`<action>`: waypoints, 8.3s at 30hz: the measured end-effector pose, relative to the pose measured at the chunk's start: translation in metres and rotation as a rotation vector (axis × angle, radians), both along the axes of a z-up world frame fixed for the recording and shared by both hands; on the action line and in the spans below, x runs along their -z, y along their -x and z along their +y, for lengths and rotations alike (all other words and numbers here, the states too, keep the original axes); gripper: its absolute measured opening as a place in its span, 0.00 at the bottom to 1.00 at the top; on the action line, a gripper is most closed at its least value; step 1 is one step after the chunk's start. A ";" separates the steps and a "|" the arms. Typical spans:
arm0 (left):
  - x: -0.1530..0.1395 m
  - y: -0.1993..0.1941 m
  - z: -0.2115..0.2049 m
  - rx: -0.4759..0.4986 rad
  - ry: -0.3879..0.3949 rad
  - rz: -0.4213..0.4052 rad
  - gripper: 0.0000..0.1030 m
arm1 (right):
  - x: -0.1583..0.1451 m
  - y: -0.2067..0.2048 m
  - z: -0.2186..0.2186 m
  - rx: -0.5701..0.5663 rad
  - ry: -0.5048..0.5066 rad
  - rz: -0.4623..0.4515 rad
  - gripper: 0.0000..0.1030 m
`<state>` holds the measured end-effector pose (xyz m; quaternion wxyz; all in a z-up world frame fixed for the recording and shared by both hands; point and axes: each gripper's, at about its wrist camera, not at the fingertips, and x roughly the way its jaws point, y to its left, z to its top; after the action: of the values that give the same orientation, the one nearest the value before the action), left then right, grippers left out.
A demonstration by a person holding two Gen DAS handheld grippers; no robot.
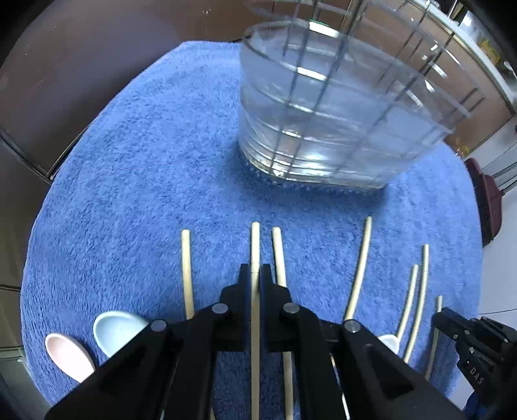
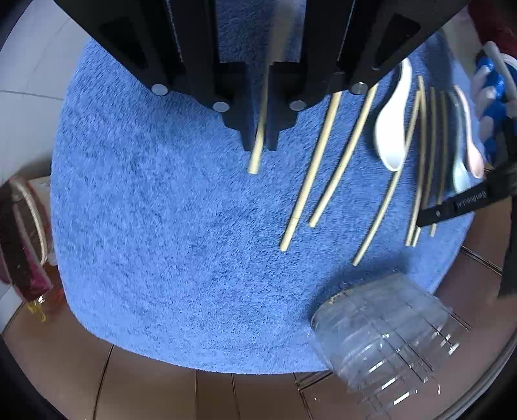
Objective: Organize utensils
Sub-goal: 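Lower the left tool onto a chopstick and close it while the right tool grasps another chopstick, then lift both held chopsticks and carry them over the glass holder, then open both tools to drop the chopsticks into the glass holder, then lower the left tool and grasp a chopstick while the right tool grasps another chopstick, then lift both held chopsticks upright and carry them over the glass holder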
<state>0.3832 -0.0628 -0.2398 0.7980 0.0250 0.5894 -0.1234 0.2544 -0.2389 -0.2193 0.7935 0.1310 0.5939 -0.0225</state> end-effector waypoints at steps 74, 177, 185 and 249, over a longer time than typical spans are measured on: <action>-0.246 0.087 0.057 -0.222 0.210 -0.910 0.31 | -0.202 0.076 -0.006 -0.015 0.063 -0.974 0.28; 0.010 0.012 -0.082 0.218 0.050 0.008 0.04 | 0.006 -0.027 -0.006 -0.059 -0.103 -0.102 0.07; -0.032 0.039 -0.066 0.196 0.071 -0.147 0.04 | -0.026 0.000 -0.013 -0.075 -0.144 -0.202 0.06; -0.143 -0.070 -0.016 -0.346 0.373 -0.964 0.06 | -0.135 -0.081 0.032 -0.190 0.094 -1.001 0.06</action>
<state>0.4530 -0.0787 -0.0967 0.9773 -0.1606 0.1205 -0.0671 0.3357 -0.2064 -0.0844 0.9843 0.0351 0.1485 0.0886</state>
